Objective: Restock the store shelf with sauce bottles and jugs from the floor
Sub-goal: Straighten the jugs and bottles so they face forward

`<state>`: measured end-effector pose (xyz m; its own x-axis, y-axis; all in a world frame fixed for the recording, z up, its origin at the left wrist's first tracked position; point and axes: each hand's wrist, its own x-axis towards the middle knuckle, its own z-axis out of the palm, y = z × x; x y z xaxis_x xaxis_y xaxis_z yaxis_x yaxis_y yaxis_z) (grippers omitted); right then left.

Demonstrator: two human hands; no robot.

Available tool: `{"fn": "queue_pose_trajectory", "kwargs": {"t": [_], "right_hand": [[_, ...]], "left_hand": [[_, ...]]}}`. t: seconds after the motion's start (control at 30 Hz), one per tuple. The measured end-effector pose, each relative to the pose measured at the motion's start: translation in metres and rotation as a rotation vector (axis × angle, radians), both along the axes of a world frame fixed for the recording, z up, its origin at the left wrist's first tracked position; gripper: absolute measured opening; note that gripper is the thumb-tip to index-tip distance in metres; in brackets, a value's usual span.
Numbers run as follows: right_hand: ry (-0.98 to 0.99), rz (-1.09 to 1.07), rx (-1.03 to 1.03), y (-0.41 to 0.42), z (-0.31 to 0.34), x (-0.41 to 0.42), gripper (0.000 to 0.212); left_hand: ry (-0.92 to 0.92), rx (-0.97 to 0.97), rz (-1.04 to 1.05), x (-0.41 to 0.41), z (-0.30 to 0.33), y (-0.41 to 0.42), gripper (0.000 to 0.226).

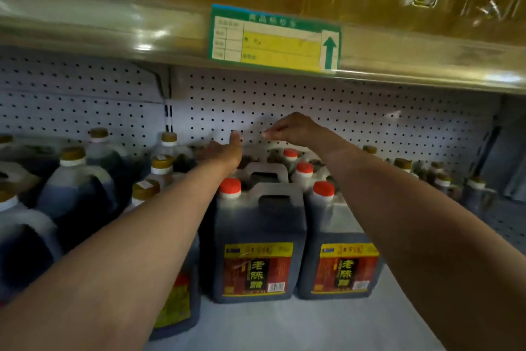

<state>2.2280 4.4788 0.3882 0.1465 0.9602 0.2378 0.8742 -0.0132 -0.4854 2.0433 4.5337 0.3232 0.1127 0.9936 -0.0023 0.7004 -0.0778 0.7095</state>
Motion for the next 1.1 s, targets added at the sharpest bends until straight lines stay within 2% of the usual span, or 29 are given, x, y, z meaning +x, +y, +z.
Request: {"fn": "queue_pose_trajectory", "kwargs": {"t": [0.1,0.27,0.6,0.8,0.93,1.1], "right_hand": [[0.027,0.039,-0.064,0.023,-0.004,0.001,0.037],[-0.049,0.045,-0.169,0.048,-0.014,-0.006,0.047],[-0.029,0.020,-0.203,0.061,-0.019,-0.002,0.057],[0.027,-0.003,-0.193,0.068,-0.024,0.000,0.060],[0.044,0.005,-0.195,0.072,-0.026,0.000,0.052],[-0.074,0.054,-0.171,0.075,-0.023,-0.005,0.043]], "left_hand": [[-0.071,-0.044,-0.017,0.002,-0.006,0.006,0.095],[-0.086,-0.041,-0.051,0.004,-0.006,0.005,0.090],[-0.173,-0.071,-0.032,0.007,-0.008,0.014,0.098],[-0.185,-0.071,-0.098,0.004,-0.004,0.009,0.094],[-0.206,-0.045,-0.089,-0.001,0.001,0.009,0.097],[-0.201,-0.050,-0.104,-0.002,0.002,0.009,0.097]]}}
